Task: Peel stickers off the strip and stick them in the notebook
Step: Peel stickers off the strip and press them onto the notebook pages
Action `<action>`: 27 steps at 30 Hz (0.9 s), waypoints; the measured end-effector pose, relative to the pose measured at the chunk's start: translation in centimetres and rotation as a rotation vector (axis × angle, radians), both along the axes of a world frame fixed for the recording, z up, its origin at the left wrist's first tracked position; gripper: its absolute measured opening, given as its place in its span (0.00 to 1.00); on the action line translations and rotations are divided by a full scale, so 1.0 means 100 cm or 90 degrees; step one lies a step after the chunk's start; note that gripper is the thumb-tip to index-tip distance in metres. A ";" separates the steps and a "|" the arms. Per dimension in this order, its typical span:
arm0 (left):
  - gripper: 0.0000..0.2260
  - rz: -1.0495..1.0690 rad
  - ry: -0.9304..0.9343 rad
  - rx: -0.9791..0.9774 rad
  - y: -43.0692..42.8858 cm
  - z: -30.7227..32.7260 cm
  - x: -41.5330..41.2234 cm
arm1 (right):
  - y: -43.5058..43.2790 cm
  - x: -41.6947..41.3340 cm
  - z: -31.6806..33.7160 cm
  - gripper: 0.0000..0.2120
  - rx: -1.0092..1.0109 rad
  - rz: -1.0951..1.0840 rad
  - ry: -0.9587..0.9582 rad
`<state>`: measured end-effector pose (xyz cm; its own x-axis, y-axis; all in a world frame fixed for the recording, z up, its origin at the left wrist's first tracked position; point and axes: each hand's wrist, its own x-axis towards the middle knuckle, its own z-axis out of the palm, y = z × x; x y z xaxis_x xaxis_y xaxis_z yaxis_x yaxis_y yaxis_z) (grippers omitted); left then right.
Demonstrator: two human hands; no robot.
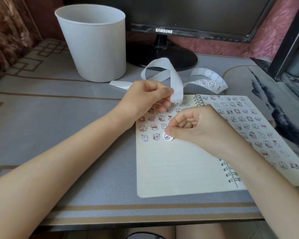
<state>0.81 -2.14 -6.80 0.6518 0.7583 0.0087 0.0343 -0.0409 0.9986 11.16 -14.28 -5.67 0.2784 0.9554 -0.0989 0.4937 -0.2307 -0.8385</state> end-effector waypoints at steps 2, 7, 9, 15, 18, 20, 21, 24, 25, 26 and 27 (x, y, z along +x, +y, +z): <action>0.07 0.000 0.001 0.001 0.000 0.000 0.000 | 0.000 0.000 -0.001 0.04 0.003 -0.002 -0.007; 0.08 -0.002 0.001 0.002 -0.001 0.001 0.000 | 0.000 -0.002 -0.002 0.04 0.013 -0.004 -0.017; 0.08 -0.001 0.000 0.000 -0.001 0.002 0.000 | 0.000 -0.003 -0.002 0.05 0.017 -0.005 -0.022; 0.08 -0.004 0.001 0.001 -0.001 0.002 0.000 | 0.001 -0.003 -0.006 0.06 0.026 -0.002 -0.037; 0.07 -0.004 0.002 0.003 -0.001 0.001 0.000 | 0.002 -0.002 -0.007 0.06 0.029 0.005 -0.058; 0.07 -0.004 0.001 0.003 -0.001 0.001 0.000 | 0.001 0.000 -0.008 0.06 0.032 0.008 -0.065; 0.07 -0.004 0.002 0.003 -0.001 0.001 0.000 | 0.001 0.001 -0.008 0.06 0.033 0.009 -0.067; 0.07 -0.002 0.002 0.003 -0.001 0.000 0.000 | 0.001 0.003 -0.007 0.07 0.032 0.020 -0.067; 0.07 -0.002 0.003 0.004 -0.001 0.000 0.000 | 0.001 0.004 -0.007 0.09 0.030 0.021 -0.061; 0.07 -0.002 0.003 0.005 -0.001 0.000 0.000 | 0.002 0.005 -0.007 0.09 0.028 0.023 -0.052; 0.07 -0.003 0.004 0.006 -0.001 0.000 0.000 | 0.003 0.005 -0.007 0.09 0.026 0.024 -0.044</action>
